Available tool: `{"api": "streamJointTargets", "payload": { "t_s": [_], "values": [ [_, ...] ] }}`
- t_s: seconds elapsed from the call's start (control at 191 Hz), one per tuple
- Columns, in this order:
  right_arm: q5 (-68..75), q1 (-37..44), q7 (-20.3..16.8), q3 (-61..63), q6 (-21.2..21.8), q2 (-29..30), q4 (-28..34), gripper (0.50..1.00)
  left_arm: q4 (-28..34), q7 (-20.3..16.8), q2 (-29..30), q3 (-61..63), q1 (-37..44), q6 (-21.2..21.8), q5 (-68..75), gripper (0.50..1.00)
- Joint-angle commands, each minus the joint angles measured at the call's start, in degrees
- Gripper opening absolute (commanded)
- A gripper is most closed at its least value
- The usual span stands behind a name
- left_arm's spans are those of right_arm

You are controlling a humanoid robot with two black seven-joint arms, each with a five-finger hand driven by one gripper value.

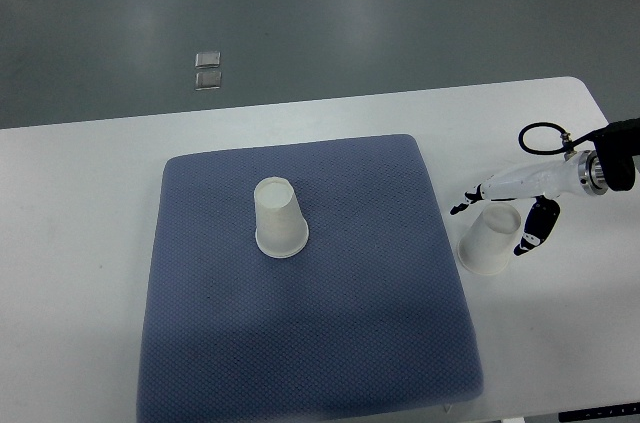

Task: Stack paper cups
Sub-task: 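Close the right hand fingers around the white cup beside the pad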

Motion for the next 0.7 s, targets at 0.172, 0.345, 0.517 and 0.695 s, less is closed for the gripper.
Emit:
{"api": "streamJointTargets", "payload": {
  "t_s": [0.172,0.345,0.517,0.695],
  "values": [
    [-0.12,-1.38,0.01,-0.12,-2.29,0.26,-0.57,0.852,0.0,0.0,0.0,-0.02,-0.05,-0.01,0.0,1.0],
    [-0.12,-1.38,0.01,-0.39,-2.29,0.35,-0.57,0.774,0.0,0.0,0.0,-0.02,0.04,-0.01,0.0,1.0],
    [-0.12,-1.3,0.01,-0.39,-2.29,0.26,-0.57,0.676,0.0,0.0,0.0,-0.02,-0.05,-0.01,0.0,1.0],
    [-0.12,-1.21,0.01,-0.39,-2.29,0.26,-0.57,0.65,0.0,0.0,0.0,-0.02,-0.05,-0.01,0.0,1.0]
  ]
}}
